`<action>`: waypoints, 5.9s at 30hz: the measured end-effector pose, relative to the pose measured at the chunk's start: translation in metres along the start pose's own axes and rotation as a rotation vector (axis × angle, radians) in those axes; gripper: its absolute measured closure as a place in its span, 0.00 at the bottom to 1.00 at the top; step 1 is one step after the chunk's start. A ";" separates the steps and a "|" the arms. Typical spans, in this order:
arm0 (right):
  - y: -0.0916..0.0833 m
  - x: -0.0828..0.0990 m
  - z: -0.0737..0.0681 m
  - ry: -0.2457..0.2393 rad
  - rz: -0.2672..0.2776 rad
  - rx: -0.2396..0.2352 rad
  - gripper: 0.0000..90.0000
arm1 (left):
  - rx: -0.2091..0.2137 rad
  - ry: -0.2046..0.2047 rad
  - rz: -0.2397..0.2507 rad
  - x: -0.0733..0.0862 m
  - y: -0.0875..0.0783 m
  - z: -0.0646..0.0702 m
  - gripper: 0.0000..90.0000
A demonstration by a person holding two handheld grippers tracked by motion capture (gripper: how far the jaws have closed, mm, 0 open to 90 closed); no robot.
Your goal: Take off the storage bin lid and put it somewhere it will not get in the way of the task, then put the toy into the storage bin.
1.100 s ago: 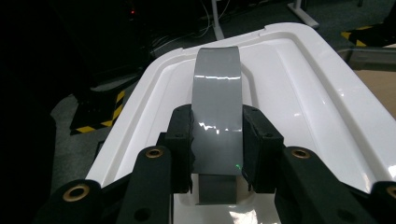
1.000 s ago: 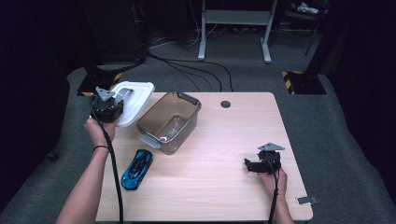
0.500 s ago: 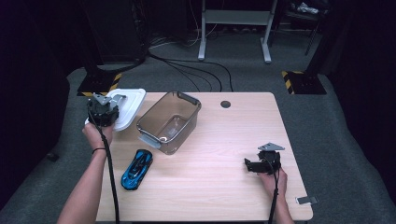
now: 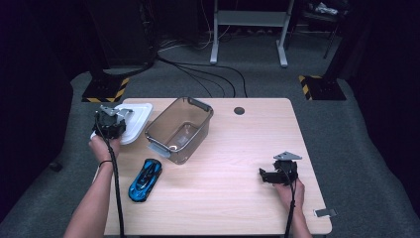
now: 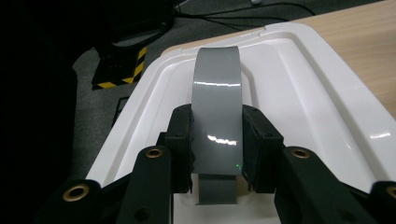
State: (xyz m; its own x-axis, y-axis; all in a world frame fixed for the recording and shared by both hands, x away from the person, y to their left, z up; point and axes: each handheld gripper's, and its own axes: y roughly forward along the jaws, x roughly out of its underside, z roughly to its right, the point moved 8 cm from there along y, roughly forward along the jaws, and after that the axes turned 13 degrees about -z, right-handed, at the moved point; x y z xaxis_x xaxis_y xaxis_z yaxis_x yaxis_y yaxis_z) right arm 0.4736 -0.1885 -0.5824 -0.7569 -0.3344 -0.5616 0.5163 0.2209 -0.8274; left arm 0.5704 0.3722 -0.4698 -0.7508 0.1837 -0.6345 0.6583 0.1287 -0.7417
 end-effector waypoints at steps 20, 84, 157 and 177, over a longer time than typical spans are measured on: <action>0.000 0.000 0.000 0.003 -0.001 -0.001 0.09 | 0.018 0.053 -0.079 0.023 0.032 0.015 0.75; 0.000 0.000 -0.001 0.001 0.000 -0.003 0.10 | 0.244 0.015 -0.106 0.048 0.009 0.036 0.05; 0.000 0.000 -0.001 -0.006 -0.002 -0.004 0.11 | 0.330 0.153 -0.161 0.113 -0.015 0.126 0.01; 0.000 0.000 -0.001 -0.006 -0.001 -0.005 0.11 | 0.351 0.137 -0.181 0.115 -0.011 0.132 0.27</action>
State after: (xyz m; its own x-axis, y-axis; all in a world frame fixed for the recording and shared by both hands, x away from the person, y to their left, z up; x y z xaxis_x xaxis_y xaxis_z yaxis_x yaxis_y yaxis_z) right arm 0.4727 -0.1880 -0.5822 -0.7551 -0.3403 -0.5605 0.5132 0.2253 -0.8282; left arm 0.4696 0.2630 -0.5630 -0.8229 0.3193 -0.4700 0.4401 -0.1649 -0.8827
